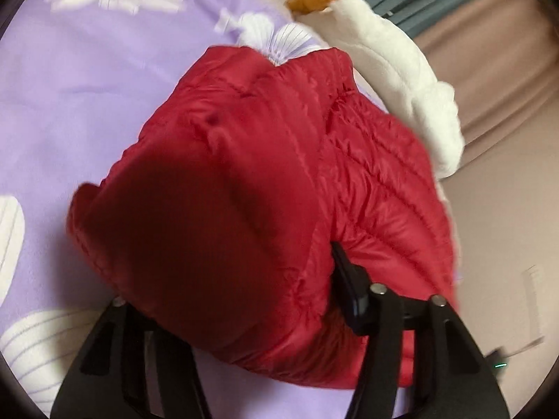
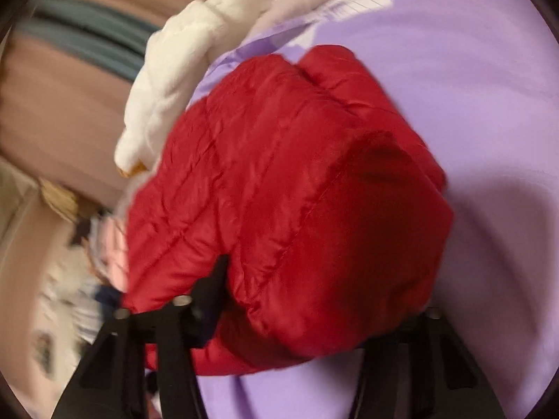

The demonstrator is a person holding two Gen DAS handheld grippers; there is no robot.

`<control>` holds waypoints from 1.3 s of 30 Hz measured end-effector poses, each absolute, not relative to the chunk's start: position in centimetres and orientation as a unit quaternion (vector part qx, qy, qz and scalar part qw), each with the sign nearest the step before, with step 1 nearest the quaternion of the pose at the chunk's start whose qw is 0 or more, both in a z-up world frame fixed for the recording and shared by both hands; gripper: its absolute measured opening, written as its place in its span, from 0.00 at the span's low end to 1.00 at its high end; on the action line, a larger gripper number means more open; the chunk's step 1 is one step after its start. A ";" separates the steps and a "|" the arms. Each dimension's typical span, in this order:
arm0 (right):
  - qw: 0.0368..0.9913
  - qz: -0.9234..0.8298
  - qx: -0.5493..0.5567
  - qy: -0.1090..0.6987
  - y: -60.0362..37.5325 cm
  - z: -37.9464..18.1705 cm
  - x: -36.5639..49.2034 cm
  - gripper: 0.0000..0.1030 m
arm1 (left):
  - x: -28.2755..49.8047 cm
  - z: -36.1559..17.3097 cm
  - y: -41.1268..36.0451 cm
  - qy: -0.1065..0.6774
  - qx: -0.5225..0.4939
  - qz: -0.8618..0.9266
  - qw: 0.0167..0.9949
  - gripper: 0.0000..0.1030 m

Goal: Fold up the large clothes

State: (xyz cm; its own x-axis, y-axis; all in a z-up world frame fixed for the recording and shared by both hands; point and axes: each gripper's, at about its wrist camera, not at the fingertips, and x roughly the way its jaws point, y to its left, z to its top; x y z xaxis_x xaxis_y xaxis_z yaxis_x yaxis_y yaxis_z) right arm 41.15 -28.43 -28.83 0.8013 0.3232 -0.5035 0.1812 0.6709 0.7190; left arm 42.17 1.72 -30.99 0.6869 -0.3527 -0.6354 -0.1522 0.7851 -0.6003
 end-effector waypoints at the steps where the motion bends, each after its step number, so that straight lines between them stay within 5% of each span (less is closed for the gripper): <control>1: 0.862 0.047 0.399 0.309 -28.3 -28.8 41.2 0.38 | 41.9 -30.9 1.3 0.383 -0.316 -0.045 0.867 0.52; 6: 0.860 0.054 0.400 0.313 -29.1 -28.6 41.0 0.24 | 40.6 -29.0 -0.8 0.353 -0.239 0.006 0.905 0.31; 11: 0.890 0.028 0.325 0.318 -27.1 -25.6 40.3 0.20 | 38.1 -26.7 -1.5 0.348 -0.194 0.018 0.917 0.24; 39: 0.898 0.012 0.279 0.339 -25.9 -23.1 27.2 0.19 | 22.8 -23.4 -0.5 0.348 -0.144 -0.006 0.926 0.24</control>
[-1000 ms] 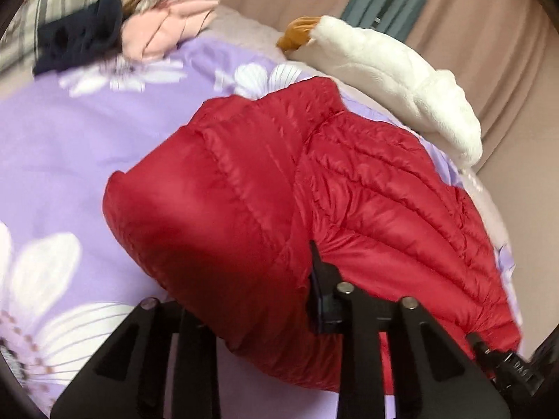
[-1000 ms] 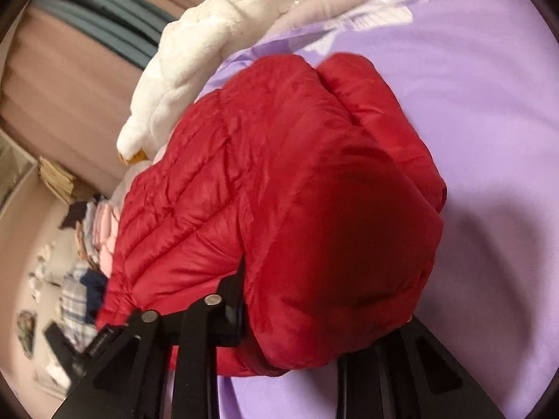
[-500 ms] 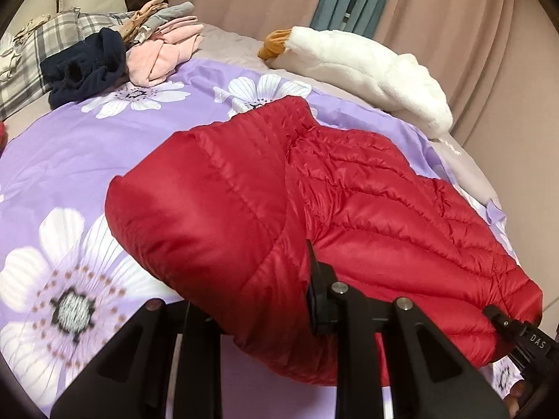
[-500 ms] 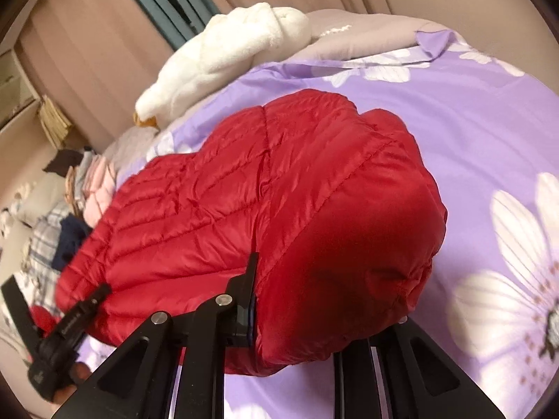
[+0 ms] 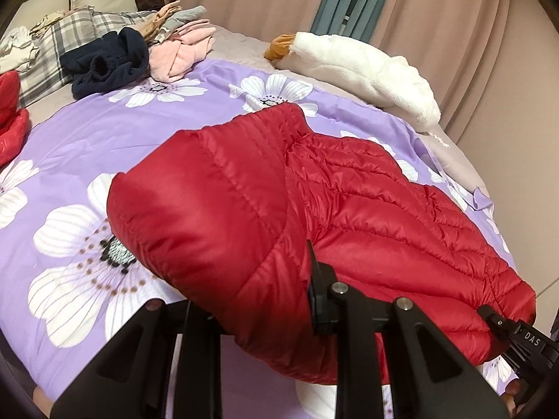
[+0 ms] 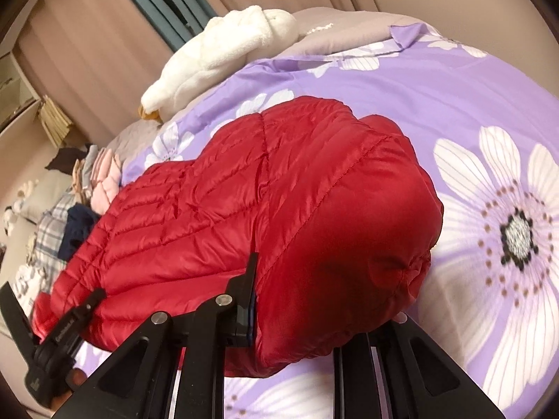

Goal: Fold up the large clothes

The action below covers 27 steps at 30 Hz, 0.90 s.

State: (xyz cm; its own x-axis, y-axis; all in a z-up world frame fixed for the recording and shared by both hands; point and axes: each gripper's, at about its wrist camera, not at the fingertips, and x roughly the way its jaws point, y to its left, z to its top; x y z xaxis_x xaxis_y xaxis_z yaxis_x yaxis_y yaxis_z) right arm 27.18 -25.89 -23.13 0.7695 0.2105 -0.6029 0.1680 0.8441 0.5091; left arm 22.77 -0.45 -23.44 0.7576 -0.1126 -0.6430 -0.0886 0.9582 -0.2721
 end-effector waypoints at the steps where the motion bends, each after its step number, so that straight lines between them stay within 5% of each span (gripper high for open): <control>1: 0.898 0.010 0.280 0.340 -25.8 -23.2 26.9 0.19 | 22.4 -23.5 -0.4 0.349 -0.142 -0.007 0.926 0.24; 19: 0.885 -0.075 0.288 0.359 -24.3 -25.5 22.3 0.19 | 15.8 -25.8 0.5 0.364 -0.195 0.015 0.911 0.24; 27: 0.876 -0.092 0.297 0.369 -24.4 -27.0 21.8 0.32 | 15.0 -27.4 1.4 0.377 -0.242 0.012 0.894 0.36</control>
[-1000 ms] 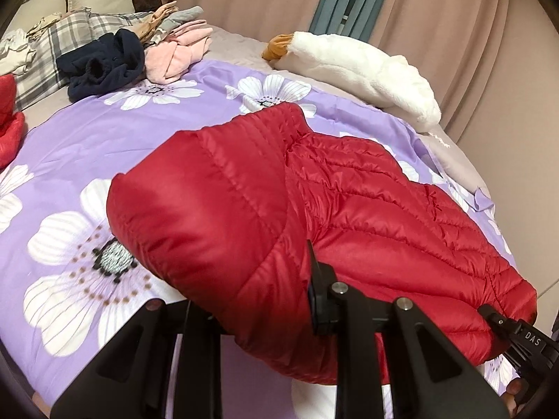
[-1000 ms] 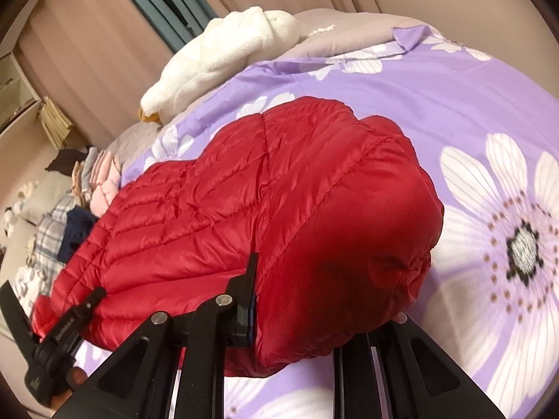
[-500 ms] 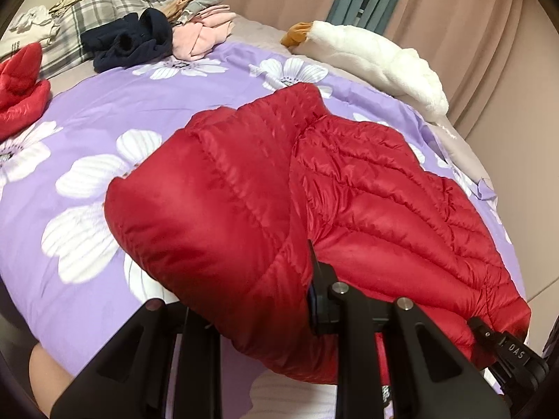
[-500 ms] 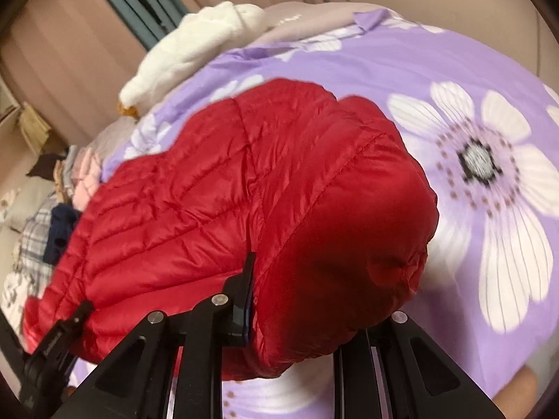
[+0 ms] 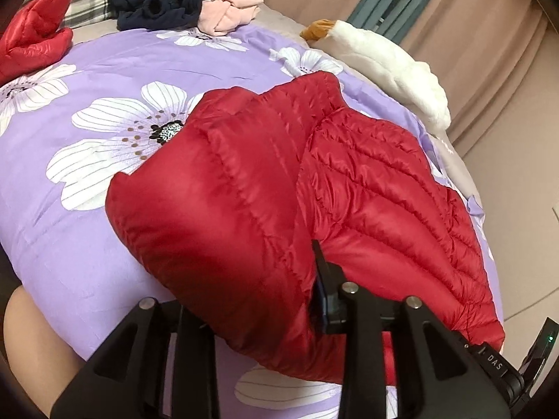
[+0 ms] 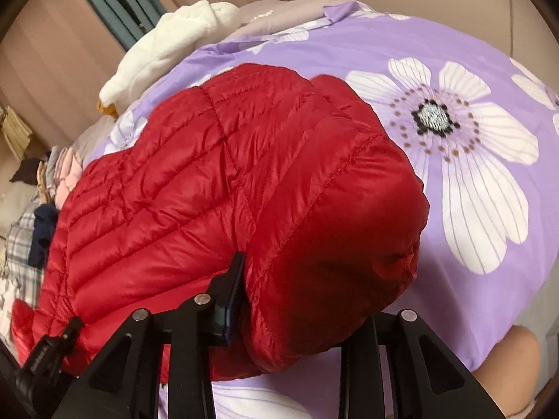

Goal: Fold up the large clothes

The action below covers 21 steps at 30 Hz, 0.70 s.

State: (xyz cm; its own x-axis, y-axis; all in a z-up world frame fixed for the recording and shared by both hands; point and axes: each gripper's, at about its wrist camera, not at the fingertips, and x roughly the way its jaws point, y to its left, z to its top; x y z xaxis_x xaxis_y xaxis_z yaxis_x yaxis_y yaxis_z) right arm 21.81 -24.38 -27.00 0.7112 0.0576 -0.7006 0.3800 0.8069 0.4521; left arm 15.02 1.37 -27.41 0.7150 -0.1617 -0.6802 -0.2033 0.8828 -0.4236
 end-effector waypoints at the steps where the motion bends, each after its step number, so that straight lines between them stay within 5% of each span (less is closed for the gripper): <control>1: 0.875 -0.093 0.298 0.369 -24.4 -26.9 21.8 0.32 | 15.0 -27.4 1.7 0.379 -0.254 0.009 0.890 0.38; 3: 0.873 -0.095 0.306 0.367 -24.4 -26.8 21.7 0.33 | 14.9 -27.6 2.4 0.385 -0.276 0.013 0.881 0.54; 6: 0.869 -0.095 0.317 0.367 -24.5 -26.9 21.3 0.37 | 15.2 -27.9 3.5 0.391 -0.310 0.002 0.867 0.59; 10: 0.866 -0.091 0.327 0.367 -24.7 -26.8 21.1 0.39 | 15.5 -28.1 4.2 0.392 -0.336 -0.017 0.856 0.64; 14: 0.863 -0.108 0.329 0.367 -24.8 -26.9 20.8 0.56 | 16.0 -28.1 3.9 0.402 -0.329 -0.019 0.855 0.71; 21: 0.868 -0.116 0.323 0.357 -24.2 -27.8 20.9 0.58 | 17.6 -29.0 3.1 0.404 -0.339 -0.033 0.849 0.75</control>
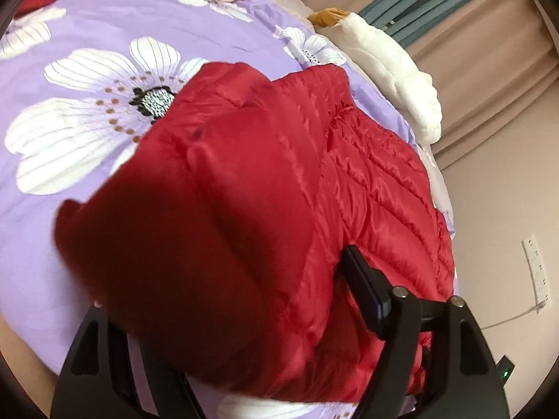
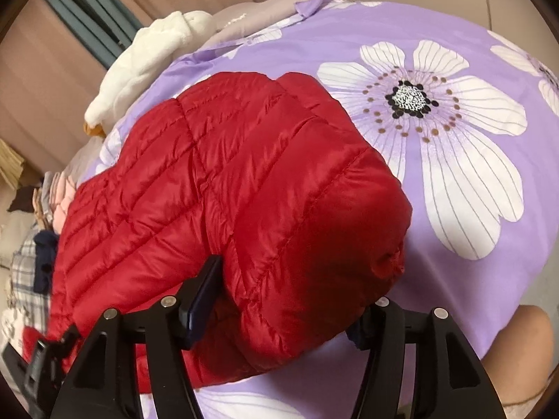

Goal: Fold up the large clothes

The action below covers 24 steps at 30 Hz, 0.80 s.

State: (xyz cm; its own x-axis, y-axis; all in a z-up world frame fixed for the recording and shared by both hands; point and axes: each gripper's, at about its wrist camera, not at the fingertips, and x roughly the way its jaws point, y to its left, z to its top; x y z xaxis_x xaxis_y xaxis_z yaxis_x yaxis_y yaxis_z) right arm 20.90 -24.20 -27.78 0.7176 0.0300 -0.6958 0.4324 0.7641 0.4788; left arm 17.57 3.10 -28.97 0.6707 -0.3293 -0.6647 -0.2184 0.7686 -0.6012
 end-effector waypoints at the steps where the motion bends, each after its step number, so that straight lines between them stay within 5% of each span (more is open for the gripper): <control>1: 0.871 -0.117 0.316 0.357 -24.0 -27.7 21.0 0.58 | 17.9 -29.0 3.0 0.407 -0.334 -0.029 0.850 0.76; 24: 0.891 -0.117 0.285 0.333 -23.3 -27.5 25.3 0.58 | 24.0 -30.0 1.5 0.390 -0.270 -0.001 0.881 0.83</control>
State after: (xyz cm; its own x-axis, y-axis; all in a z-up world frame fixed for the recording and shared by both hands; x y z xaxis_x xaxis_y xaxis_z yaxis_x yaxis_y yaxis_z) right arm 25.26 -23.32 -27.52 0.7516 -0.0182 -0.6594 0.3973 0.8105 0.4305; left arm 24.02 1.55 -30.02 0.6965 -0.2121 -0.6855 -0.2086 0.8542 -0.4763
